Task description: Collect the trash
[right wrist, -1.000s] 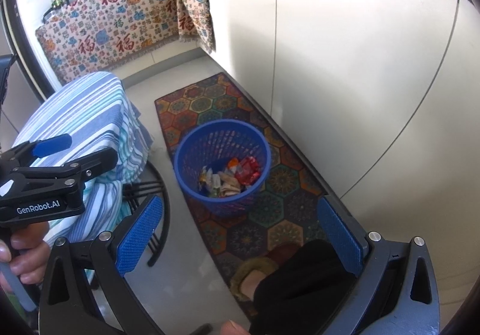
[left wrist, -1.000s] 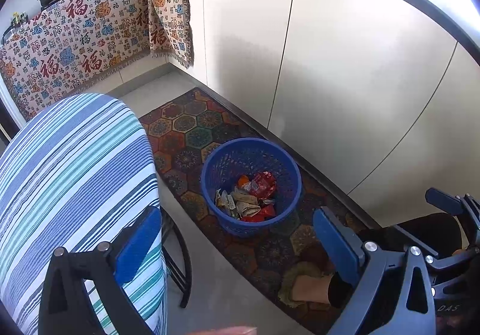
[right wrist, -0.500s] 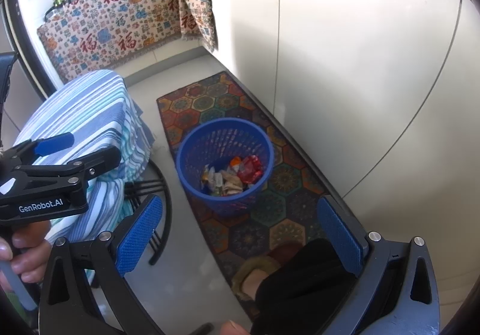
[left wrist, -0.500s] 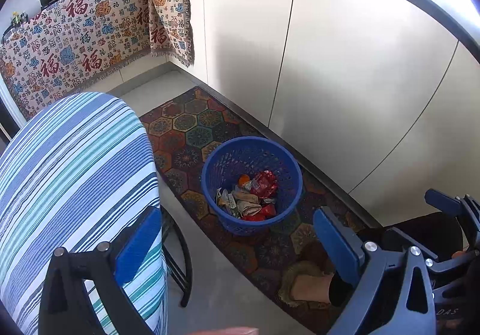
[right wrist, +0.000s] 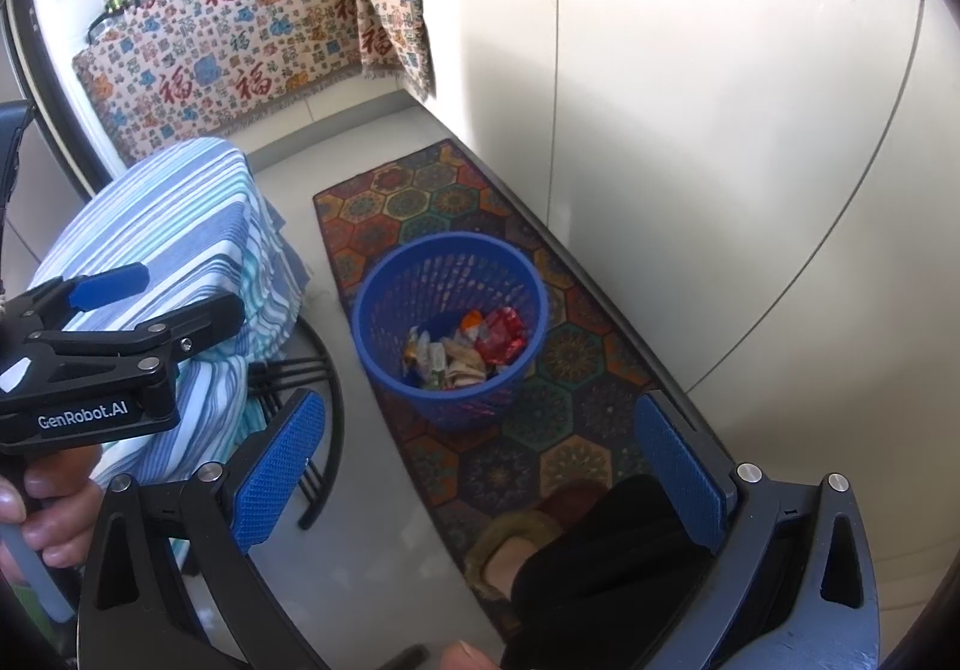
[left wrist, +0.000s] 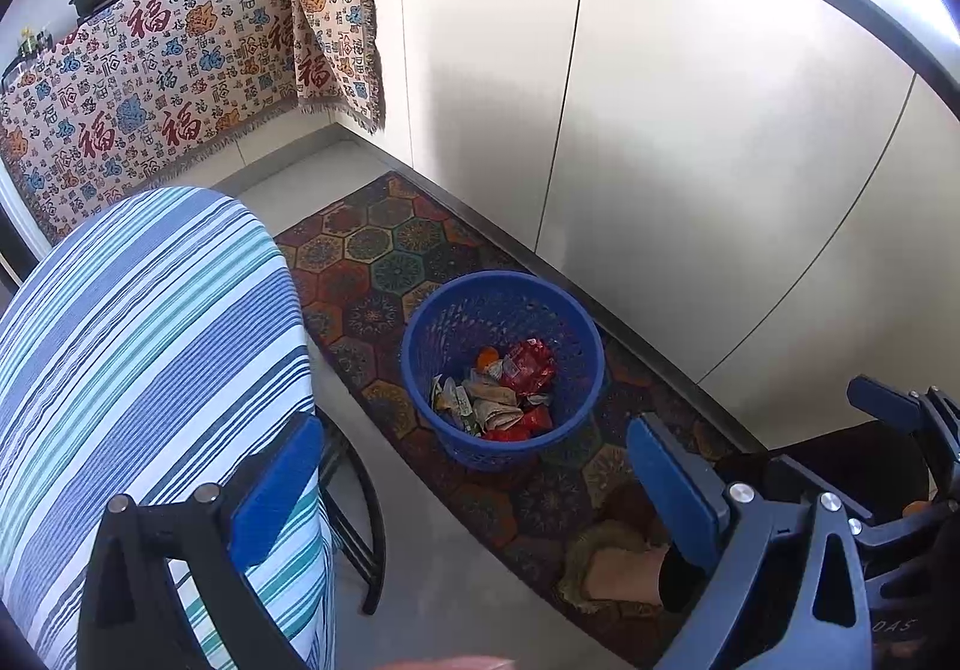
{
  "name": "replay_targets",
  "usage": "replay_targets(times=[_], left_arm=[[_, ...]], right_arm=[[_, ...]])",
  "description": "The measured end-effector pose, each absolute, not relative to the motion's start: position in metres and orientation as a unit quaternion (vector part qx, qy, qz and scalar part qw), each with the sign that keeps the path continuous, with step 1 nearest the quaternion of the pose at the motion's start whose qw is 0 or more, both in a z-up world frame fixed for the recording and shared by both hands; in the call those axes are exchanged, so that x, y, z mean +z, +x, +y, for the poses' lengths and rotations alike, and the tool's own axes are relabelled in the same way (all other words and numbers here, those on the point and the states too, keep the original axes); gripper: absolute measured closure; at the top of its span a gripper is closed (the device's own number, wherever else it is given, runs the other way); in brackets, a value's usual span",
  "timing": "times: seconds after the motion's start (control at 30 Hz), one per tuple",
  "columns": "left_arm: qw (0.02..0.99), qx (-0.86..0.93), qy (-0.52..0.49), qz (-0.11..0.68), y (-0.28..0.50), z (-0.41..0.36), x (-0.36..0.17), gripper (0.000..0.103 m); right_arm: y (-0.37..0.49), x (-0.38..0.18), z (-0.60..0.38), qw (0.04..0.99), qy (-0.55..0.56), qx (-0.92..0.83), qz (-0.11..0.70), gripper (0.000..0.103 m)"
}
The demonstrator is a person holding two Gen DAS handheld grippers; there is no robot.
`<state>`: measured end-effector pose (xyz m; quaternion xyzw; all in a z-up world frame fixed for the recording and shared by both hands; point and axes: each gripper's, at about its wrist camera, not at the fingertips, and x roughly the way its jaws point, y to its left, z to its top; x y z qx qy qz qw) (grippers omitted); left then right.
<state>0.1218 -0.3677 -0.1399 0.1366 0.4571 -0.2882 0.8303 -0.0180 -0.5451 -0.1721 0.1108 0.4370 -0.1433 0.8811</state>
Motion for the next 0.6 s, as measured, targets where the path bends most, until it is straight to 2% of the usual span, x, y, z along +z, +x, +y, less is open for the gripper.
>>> replay_targets(times=[0.6], left_arm=[[0.827, -0.293, 0.138, 0.459, 0.1198, -0.3713, -0.1434, 0.000]], right_arm=[[-0.0173, -0.1799, -0.5482, 0.876, 0.116, -0.148, 0.444, 0.000]])
